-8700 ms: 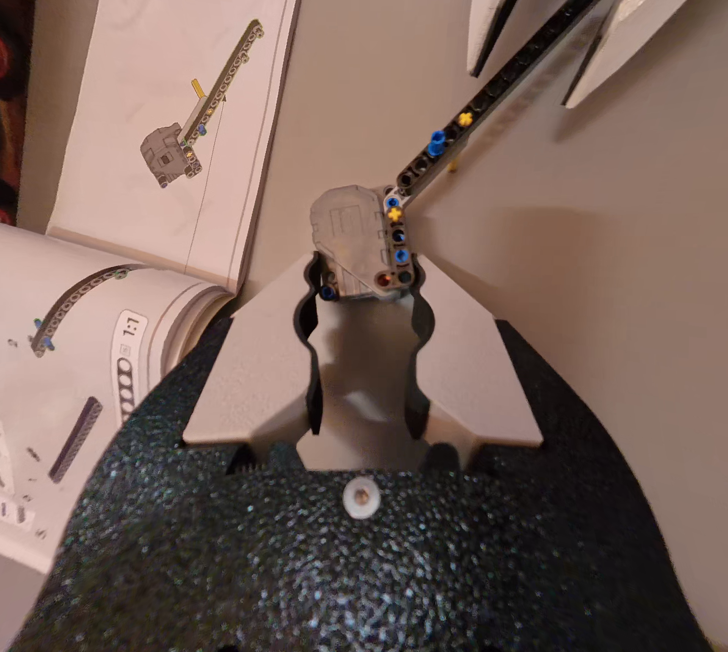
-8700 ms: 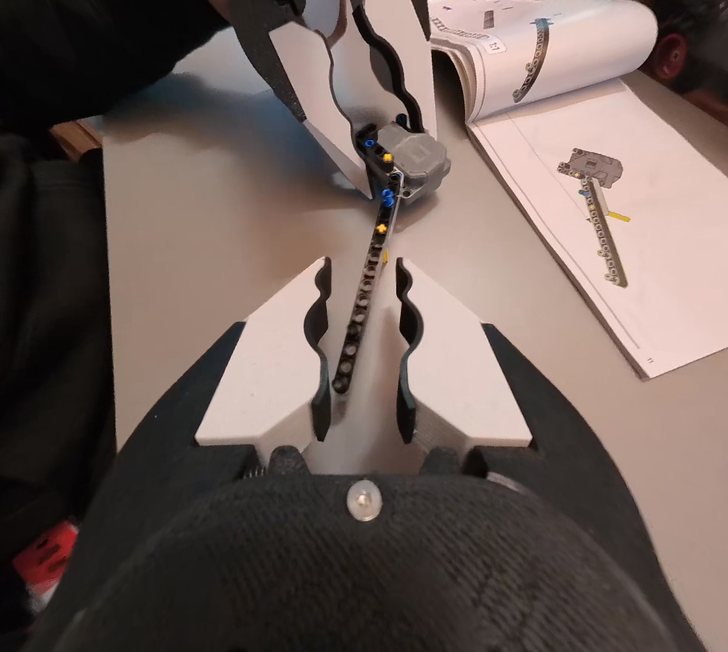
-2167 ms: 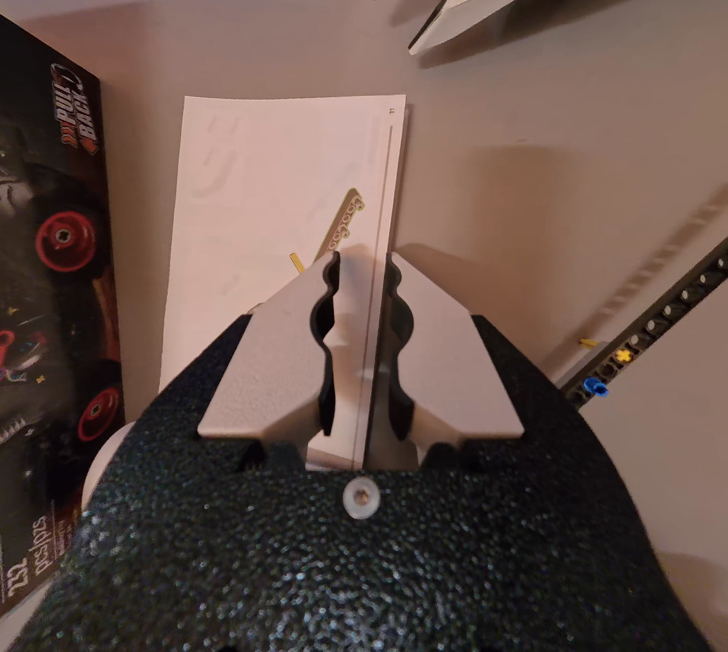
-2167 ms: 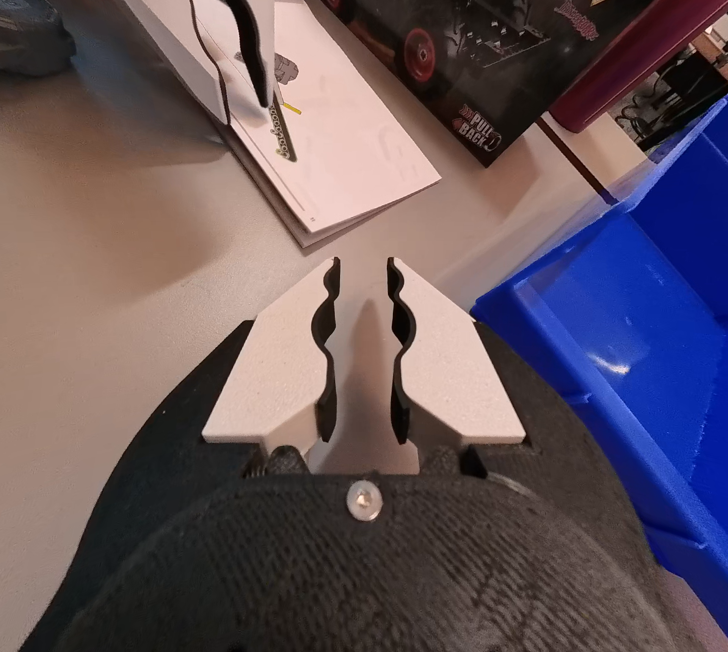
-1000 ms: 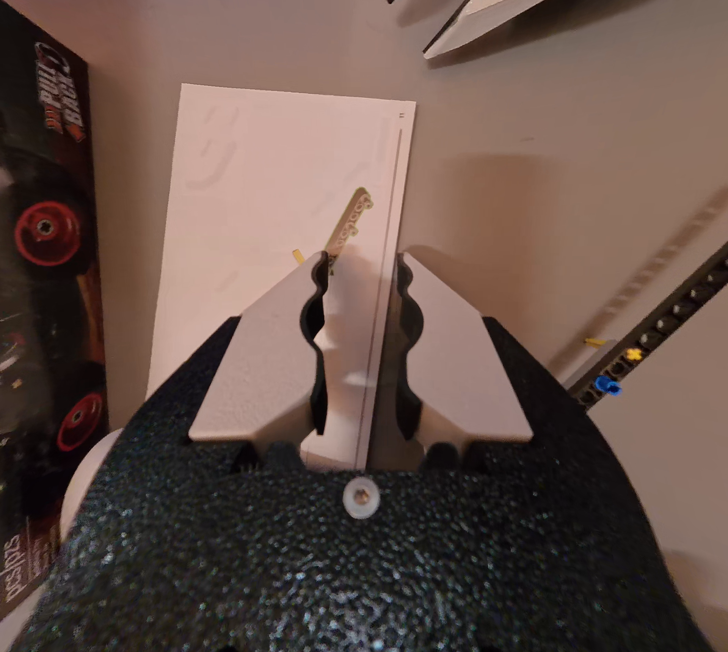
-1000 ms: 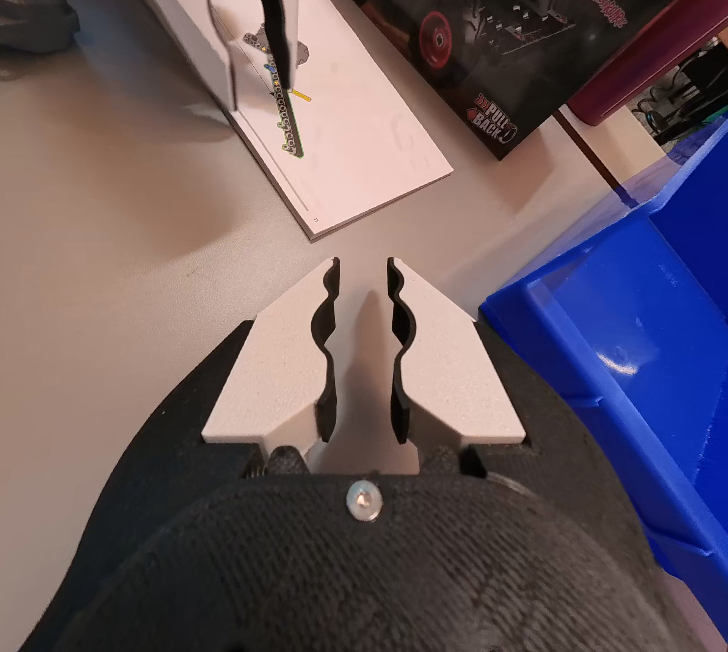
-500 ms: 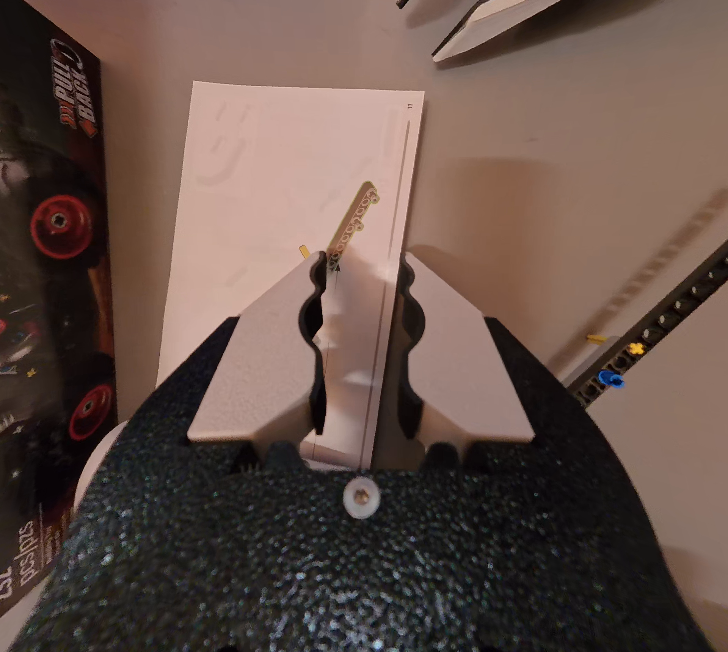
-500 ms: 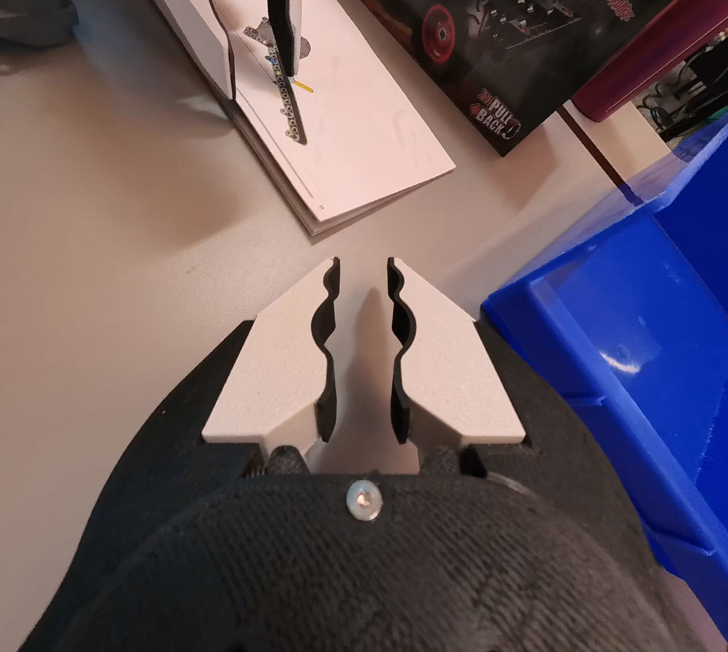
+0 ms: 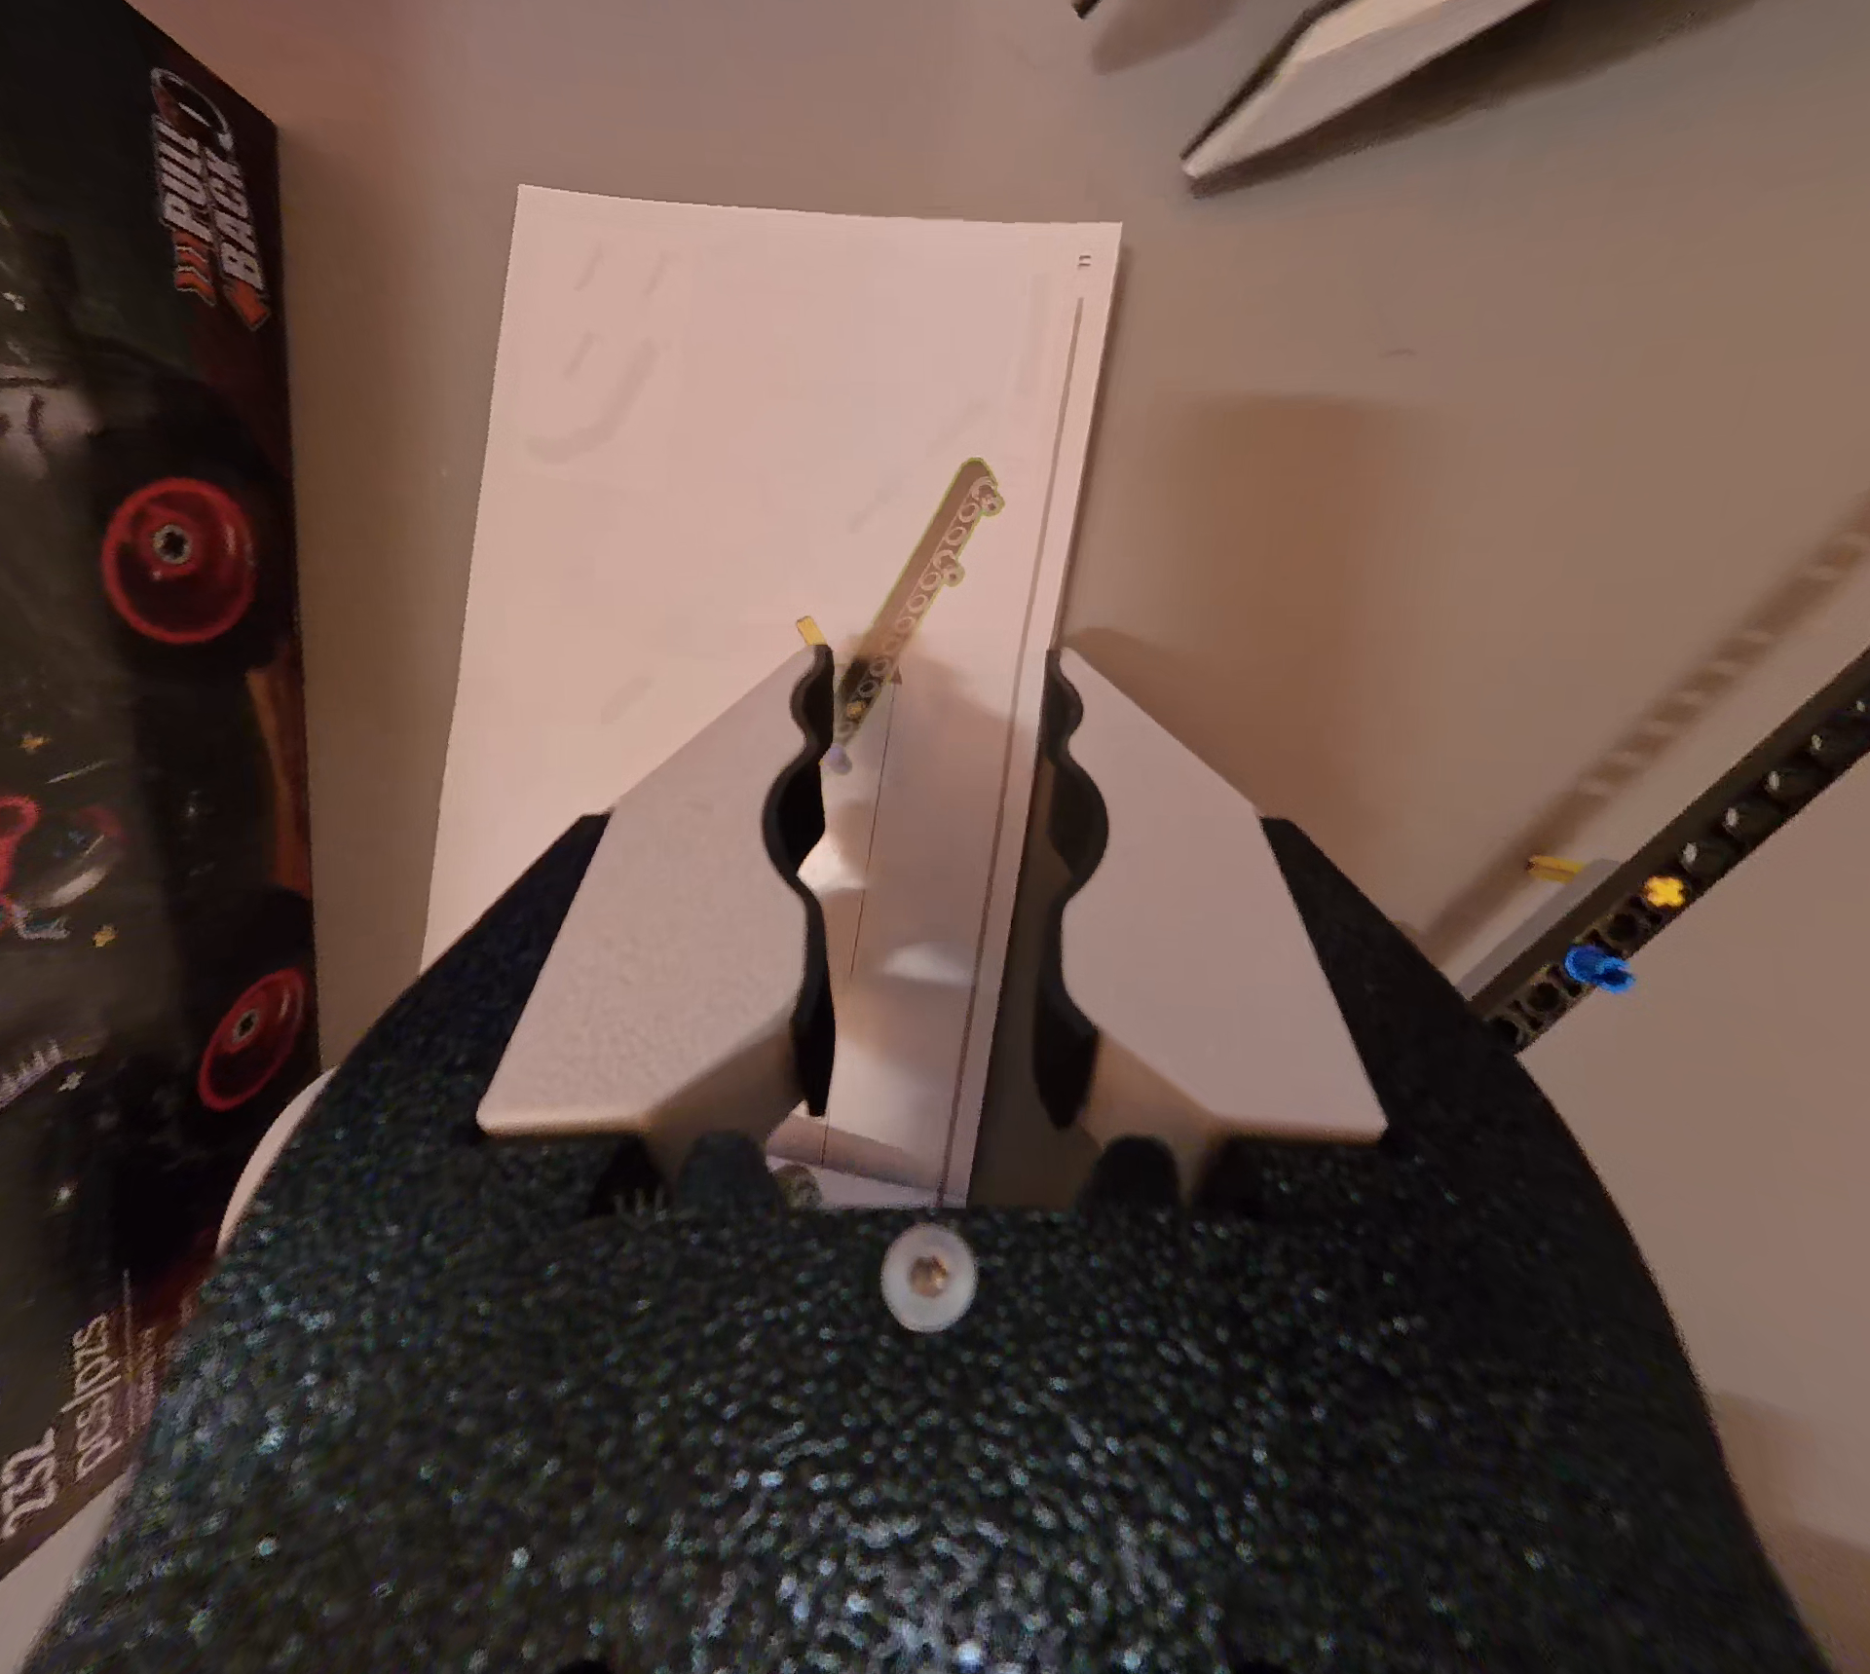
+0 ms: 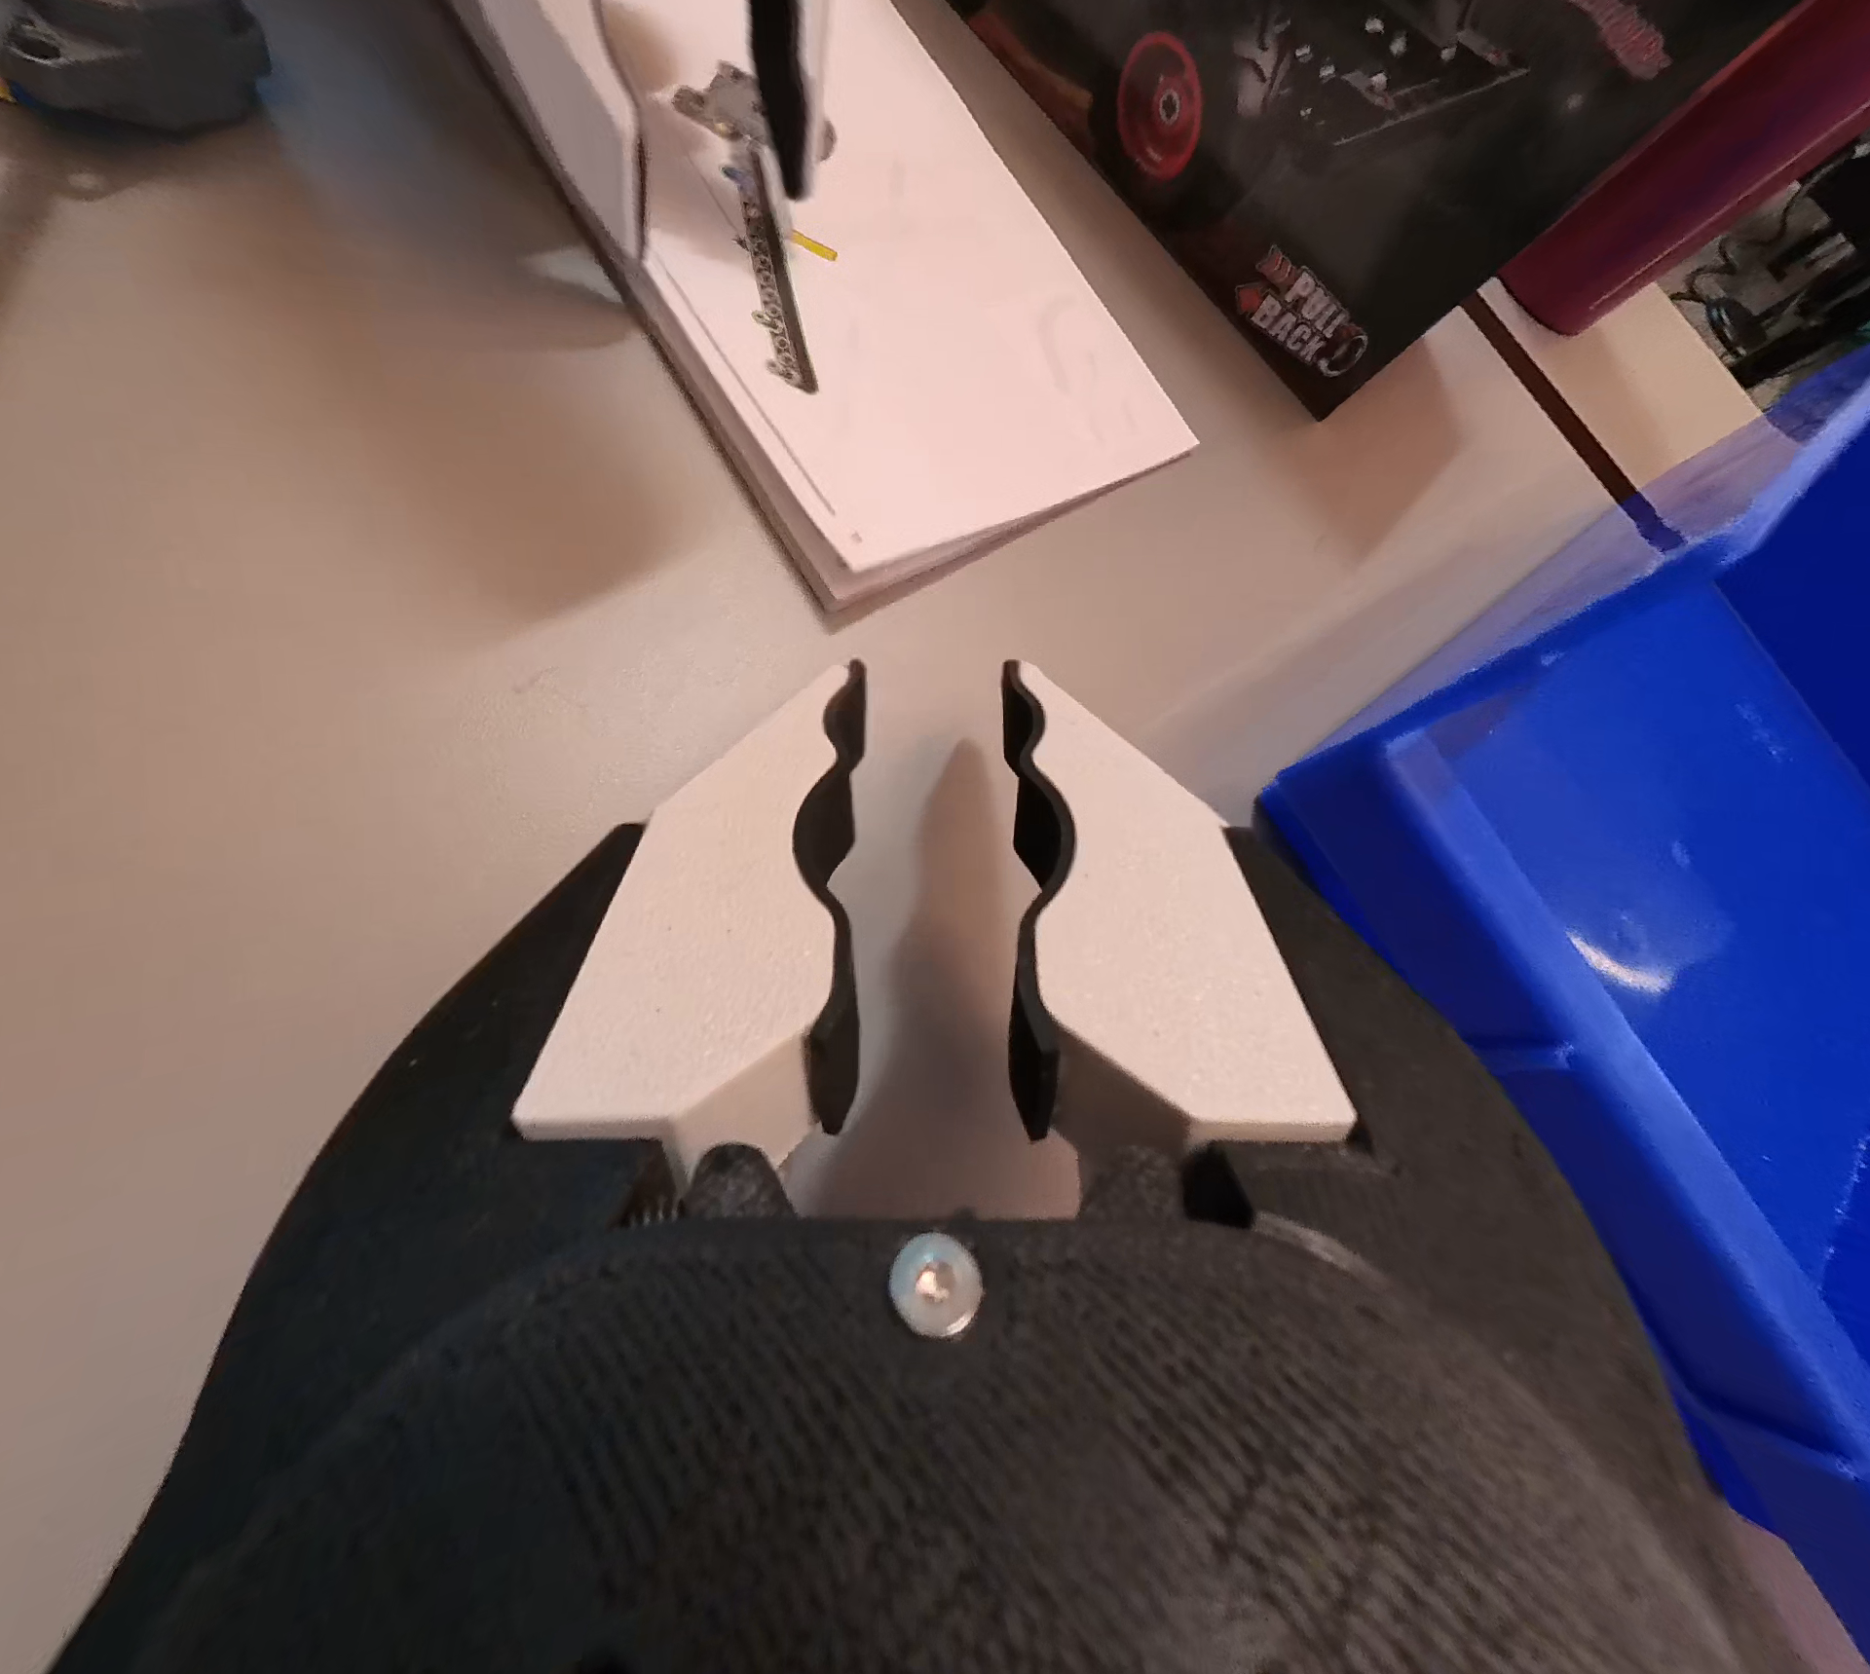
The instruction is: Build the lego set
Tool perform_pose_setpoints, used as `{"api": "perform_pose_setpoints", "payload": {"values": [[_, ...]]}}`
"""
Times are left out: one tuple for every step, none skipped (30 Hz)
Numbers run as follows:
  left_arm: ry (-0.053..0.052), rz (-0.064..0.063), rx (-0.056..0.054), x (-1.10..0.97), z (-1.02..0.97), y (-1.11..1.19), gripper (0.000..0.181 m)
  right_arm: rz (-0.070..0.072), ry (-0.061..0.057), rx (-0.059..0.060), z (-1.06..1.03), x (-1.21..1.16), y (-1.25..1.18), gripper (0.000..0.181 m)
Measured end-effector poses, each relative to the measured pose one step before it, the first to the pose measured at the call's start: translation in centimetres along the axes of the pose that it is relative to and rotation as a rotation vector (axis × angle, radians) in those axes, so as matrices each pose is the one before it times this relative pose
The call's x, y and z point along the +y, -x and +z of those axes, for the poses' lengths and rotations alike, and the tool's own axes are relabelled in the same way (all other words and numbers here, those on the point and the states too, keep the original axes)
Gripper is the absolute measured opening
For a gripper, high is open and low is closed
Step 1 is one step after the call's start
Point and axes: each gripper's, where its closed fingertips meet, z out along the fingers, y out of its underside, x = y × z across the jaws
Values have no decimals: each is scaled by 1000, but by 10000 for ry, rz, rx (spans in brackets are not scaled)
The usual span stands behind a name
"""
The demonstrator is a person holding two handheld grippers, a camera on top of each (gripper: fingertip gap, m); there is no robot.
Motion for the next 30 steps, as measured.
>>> {"api": "perform_pose_setpoints", "payload": {"values": [[-64, -36, -6, -67, -127, 64, 38, -30, -193, -211, -108, -339, 349, 28], [-60, -28, 6, -50, -126, 59, 39, 11, -244, -67, -114, -425, 127, 28], [-47, -23, -2, -44, -93, 65, 39, 76, -190, 4, -74, -314, -21, 28], [-20, -18, 14, -11, -51, 46, 39, 78, -66, -46, -10, -95, 31, 28], [-7, -22, 15, 4, 1, 40, 39, 17, -43, -104, 15, -78, 160, 29], [-8, -20, 24, -13, 33, 0, 39, -46, -58, -68, 31, -126, 161, 30], [0, 2, 29, -1, 49, -35, 39, -74, -59, 2, 47, -196, 92, 31], [5, 19, 11, 10, 40, -27, 39, -79, -46, 3, 68, -172, 87, 31], [-18, 11, 6, -20, 20, -24, 38, -62, -47, 37, 99, -154, 44, 31], [-33, -8, 23, -33, -33, -47, 36, -36, -12, 88, 87, -89, -66, 32], [-42, -24, 5, -44, -62, -7, 35, -66, 44, 72, 79, 16, -59, 32], [-65, -27, -42, -71, -121, 60, 34, -70, 43, 126, 65, 37, -170, 32], [-71, -15, -62, -81, -142, 95, 33, -33, -9, 177, 70, -23, -257, 32], [-71, -12, -61, -70, -162, 99, 31, -22, -77, 146, 71, -170, -224, 31], [-66, -24, -47, -54, -135, 87, 30, -22, -176, 85, 114, -337, -124, 31], [-58, -46, -31, -37, -72, 64, 30, -18, -221, 127, 156, -430, -158, 31], [-29, -45, 5, 17, -17, 2, 30, -73, -181, 155, 211, -406, -161, 32], [-7, -23, 30, 54, 33, -62, 29, -198, -139, 25, 282, -364, 113, 35], [-16, -6, 19, 37, 29, -57, 29, -324, -23, -20, 333, -154, 263, 37], [-22, 3, 2, 1, 39, -42, 29, -399, 197, 45, 323, 170, 156, 33], [-21, 10, -12, -10, 33, -44, 29, -434, 294, 76, 304, 303, 88, 25], [-8, 13, -7, -6, 23, -32, 29, -440, 229, 88, 278, 216, 48, 17], [7, 16, 10, 3, 33, -56, 29, -405, 197, 163, 242, 159, -88, 10], [9, 24, 15, -11, 42, -81, 29, -402, 221, 209, 244, 203, -214, 0], [4, 27, 12, -39, 23, -87, 29, -443, 189, 81, 246, 157, -21, 0], [6, 20, 28, -97, 37, -172, 30, -473, 95, 41, 210, 24, 65, 0], [-28, 25, 34, -229, 28, -284, 31, -448, -22, 110, 95, -203, 2, 0], [-97, 49, 15, -425, 52, -402, 32, -393, -75, 264, -68, -370, -259, 0], [-124, 103, -13, -543, 105, -522, 32, -248, -90, 272, -181, -433, -361, 0], [-83, 177, -68, -527, 129, -573, 33, -22, -137, 227, -231, -476, -398, 0]]}}
